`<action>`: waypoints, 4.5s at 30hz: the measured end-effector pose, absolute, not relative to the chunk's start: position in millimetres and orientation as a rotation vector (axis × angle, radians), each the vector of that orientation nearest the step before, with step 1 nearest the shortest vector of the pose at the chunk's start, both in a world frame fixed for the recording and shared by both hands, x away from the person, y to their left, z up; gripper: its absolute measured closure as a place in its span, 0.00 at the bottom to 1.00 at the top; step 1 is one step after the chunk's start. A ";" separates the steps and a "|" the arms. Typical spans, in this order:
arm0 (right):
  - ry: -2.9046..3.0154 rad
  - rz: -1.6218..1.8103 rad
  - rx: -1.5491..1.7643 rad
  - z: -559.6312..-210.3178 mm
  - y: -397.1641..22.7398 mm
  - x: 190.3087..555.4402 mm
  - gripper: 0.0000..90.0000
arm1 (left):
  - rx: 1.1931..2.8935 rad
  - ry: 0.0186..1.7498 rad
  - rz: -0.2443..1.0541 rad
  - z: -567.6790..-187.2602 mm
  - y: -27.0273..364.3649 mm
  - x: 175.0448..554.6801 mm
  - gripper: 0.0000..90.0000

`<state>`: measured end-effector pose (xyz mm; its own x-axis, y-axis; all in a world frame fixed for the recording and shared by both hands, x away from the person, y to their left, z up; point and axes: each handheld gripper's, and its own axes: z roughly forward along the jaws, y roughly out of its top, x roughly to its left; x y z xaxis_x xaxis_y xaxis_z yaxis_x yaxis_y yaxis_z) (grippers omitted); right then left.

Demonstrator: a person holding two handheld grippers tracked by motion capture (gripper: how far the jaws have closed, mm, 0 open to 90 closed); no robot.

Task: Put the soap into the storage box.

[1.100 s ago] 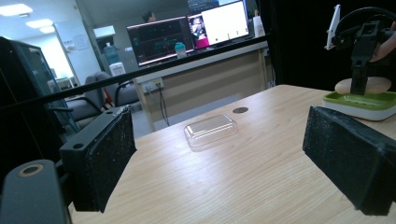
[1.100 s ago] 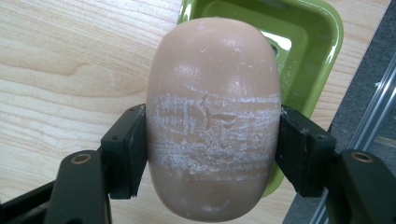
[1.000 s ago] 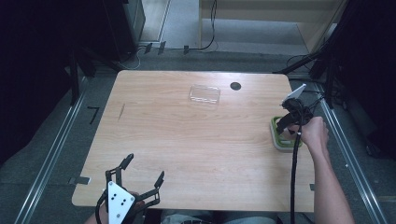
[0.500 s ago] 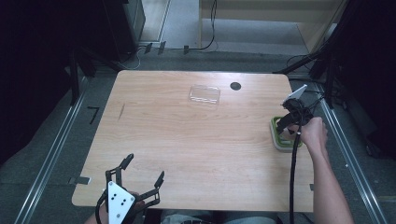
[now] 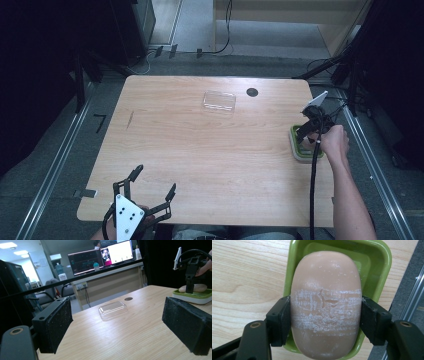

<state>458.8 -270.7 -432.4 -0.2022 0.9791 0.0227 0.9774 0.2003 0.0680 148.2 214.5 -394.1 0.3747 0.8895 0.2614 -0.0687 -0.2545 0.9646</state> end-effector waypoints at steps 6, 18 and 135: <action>2.402 0.098 1.992 -437.7 -271.6 463.0 0.37 | 1.546 0.762 1.102 -394.0 214.4 148.1 0.11; 2.384 0.092 2.005 -442.5 -272.8 465.7 0.37 | 1.547 0.761 1.102 -394.2 214.3 148.3 0.11; 2.748 0.104 1.433 -424.0 -192.8 314.1 0.12 | 1.551 0.755 1.106 -394.1 213.7 146.8 0.11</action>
<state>314.1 -192.8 -424.0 -0.5724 0.8200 -0.0054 0.8172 0.5710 0.0786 146.8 213.7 -394.1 0.3760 0.8865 0.2696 -0.0718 -0.2622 0.9623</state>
